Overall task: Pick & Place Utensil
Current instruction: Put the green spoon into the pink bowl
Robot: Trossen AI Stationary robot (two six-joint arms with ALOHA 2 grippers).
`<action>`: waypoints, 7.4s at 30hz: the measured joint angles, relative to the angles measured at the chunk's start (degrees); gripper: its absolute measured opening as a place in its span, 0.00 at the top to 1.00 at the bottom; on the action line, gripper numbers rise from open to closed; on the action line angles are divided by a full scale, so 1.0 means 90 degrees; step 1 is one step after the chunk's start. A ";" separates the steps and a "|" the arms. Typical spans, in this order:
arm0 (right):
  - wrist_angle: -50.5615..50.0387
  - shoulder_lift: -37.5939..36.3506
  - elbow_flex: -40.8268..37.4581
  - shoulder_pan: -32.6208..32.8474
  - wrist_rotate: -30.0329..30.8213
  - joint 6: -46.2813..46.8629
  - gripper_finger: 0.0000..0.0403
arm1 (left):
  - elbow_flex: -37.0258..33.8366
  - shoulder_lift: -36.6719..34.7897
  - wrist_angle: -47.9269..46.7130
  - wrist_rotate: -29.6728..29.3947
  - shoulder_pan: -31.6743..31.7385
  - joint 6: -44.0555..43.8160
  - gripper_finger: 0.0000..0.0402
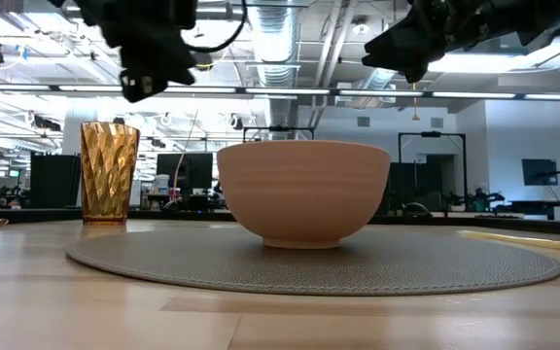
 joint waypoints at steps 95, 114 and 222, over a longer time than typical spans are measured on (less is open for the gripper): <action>-0.7270 0.2412 0.3079 0.1532 0.2030 0.5066 0.59 | 0.0809 0.1113 -0.3293 0.1012 -0.1957 -0.2720 0.81; -0.6575 0.2409 0.3079 0.1440 0.3160 0.2633 0.59 | 0.2052 0.3378 -0.3349 0.3914 -0.1335 -0.3344 0.77; -0.6370 0.2407 0.3077 0.0823 0.3503 0.1238 0.66 | 0.0789 0.3713 0.2908 0.6026 0.1839 -0.7118 0.96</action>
